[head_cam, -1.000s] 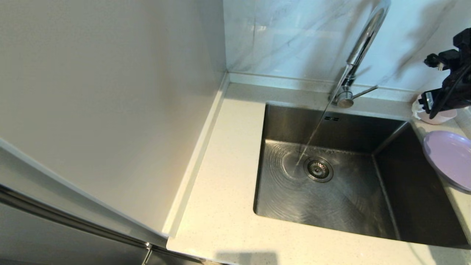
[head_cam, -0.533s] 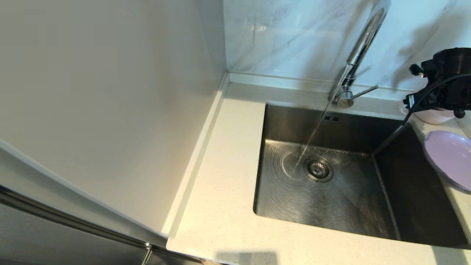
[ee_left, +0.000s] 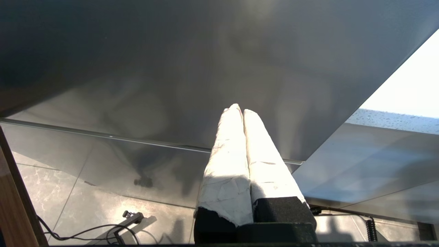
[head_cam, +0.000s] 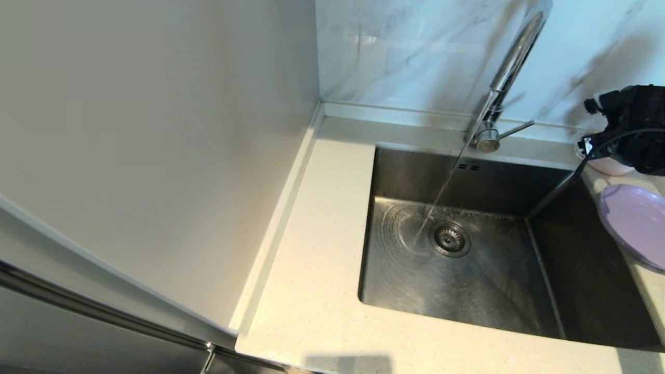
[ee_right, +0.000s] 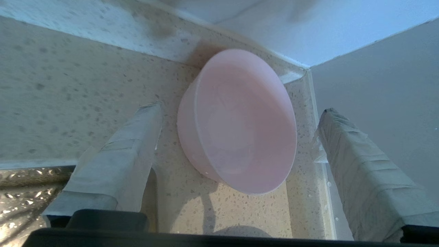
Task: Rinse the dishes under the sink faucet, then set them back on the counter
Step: Pick up the bowl
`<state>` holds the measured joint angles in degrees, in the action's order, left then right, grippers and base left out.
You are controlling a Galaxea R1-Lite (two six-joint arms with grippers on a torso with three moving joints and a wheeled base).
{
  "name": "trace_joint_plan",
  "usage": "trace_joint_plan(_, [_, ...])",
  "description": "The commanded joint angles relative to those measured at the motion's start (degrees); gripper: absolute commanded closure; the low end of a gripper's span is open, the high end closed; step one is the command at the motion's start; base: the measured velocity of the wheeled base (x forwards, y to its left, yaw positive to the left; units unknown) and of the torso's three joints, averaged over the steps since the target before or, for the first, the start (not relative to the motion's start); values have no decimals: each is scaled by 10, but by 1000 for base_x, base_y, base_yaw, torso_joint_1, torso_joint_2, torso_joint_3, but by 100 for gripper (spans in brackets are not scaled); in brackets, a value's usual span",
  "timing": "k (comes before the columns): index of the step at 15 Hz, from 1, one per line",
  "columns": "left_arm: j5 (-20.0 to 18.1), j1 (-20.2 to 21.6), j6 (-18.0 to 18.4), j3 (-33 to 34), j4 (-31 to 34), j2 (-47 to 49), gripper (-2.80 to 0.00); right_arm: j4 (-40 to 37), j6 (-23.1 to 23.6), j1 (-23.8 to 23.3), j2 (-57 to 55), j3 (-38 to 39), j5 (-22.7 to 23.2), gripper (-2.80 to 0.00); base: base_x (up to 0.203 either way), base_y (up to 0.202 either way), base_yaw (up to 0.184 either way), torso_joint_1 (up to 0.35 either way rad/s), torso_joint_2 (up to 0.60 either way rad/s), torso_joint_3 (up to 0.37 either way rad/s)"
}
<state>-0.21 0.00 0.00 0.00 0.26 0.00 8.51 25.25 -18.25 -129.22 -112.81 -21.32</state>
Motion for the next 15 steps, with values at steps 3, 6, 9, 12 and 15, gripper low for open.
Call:
trace_joint_plan(3, [0, 0, 0, 0, 0, 0, 0, -2, 2, -2, -5, 3, 8, -280, 0, 0, 0, 0, 0, 0])
trace_joint_plan(6, [0, 0, 0, 0, 0, 0, 0, -11, 4, -8, -5, 6, 8, 0, 0, 0, 0, 0, 0, 0])
trace_joint_plan(9, [0, 0, 0, 0, 0, 0, 0, -26, 9, -9, -3, 8, 8, 0, 0, 0, 0, 0, 0, 0])
trace_joint_plan(12, [0, 0, 0, 0, 0, 0, 0, -26, 10, -10, -2, 10, 8, 0, 0, 0, 0, 0, 0, 0])
trace_joint_plan(15, [0, 0, 0, 0, 0, 0, 0, -23, -3, -9, 6, 14, 16, 0, 0, 0, 0, 0, 0, 0])
